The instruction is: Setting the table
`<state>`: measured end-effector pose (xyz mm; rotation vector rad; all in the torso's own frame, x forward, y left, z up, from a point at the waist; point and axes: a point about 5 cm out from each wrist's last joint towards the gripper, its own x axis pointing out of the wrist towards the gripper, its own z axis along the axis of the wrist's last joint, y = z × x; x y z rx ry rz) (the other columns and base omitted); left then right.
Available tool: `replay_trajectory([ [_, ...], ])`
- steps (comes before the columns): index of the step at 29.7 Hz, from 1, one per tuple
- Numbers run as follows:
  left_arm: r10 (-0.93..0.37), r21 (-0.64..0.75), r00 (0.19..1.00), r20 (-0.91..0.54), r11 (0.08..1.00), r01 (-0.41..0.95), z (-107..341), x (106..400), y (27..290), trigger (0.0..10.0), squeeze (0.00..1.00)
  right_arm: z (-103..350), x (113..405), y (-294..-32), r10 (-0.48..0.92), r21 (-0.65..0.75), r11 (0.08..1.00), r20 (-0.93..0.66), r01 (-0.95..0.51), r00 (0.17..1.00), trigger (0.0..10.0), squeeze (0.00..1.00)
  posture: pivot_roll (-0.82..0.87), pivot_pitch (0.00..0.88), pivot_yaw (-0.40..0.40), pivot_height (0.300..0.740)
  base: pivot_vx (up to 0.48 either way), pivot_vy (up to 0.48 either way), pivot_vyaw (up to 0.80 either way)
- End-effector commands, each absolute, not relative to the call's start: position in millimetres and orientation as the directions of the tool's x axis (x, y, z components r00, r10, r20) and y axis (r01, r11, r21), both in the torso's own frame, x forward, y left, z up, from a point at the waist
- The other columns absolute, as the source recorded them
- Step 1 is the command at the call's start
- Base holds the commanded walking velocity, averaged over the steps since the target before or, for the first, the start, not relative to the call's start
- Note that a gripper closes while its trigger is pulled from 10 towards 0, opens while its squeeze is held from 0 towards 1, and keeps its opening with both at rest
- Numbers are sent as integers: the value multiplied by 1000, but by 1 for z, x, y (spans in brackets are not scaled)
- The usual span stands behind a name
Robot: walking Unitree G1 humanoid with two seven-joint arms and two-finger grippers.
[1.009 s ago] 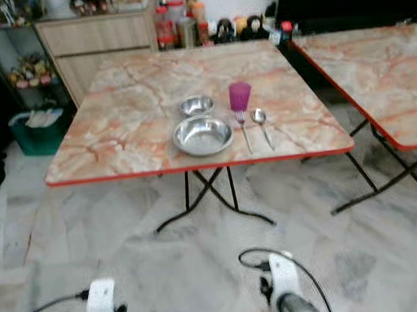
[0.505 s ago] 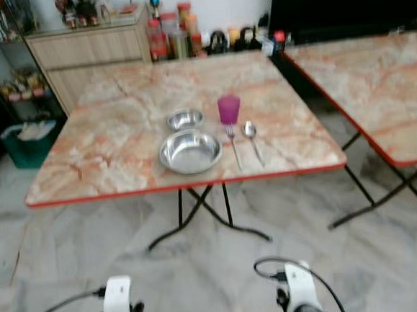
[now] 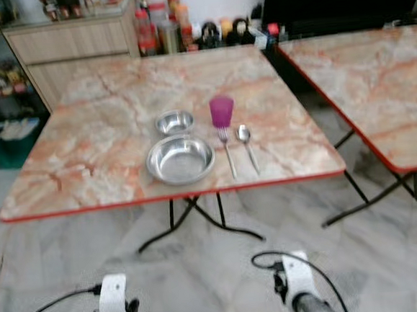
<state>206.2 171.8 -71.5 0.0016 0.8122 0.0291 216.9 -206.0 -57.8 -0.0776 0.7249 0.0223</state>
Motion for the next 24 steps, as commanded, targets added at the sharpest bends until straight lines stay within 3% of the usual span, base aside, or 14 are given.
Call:
replay_trajectory([
  [1, 35, 21, 672, -740, 999, -29, -74, 201, 176, 10000, 0, -52, 223, -201, 19, -68, 995, -610, -76, 792, 10000, 0, 0, 0, -4, 740, 0, 0, 0],
  [10, 28, 26, 674, -738, 1000, -13, -74, 201, 176, 10000, 0, -17, 250, -197, 48, -152, 983, -345, -106, 937, 10000, 0, -23, 0, 9, 740, 0, 0, 0],
  [18, 18, 34, 673, -740, 999, 11, -74, 201, 176, 10000, 0, 20, 283, -177, 39, -116, 992, -136, -55, 990, 10000, 0, -43, 0, 26, 740, 0, 0, 0],
  [19, 14, 35, 671, -741, 999, 17, -74, 200, 175, 10000, 0, 25, 287, -174, 42, -100, 994, -116, -54, 992, 10000, 67, -43, 0, 26, 740, 0, 0, 0],
  [20, 12, 35, 671, -741, 999, 21, -75, 200, 175, 10000, 0, 28, 290, -171, 45, -93, 994, -99, -55, 994, 10000, 1000, -44, 0, 28, 740, 0, 0, 0],
  [24, 4, 36, 672, -741, 999, 33, -74, 201, 174, 10000, 0, 39, 301, -157, 75, -85, 993, -65, -81, 995, 10000, 1000, -44, 0, 30, 740, 0, 0, 0],
])
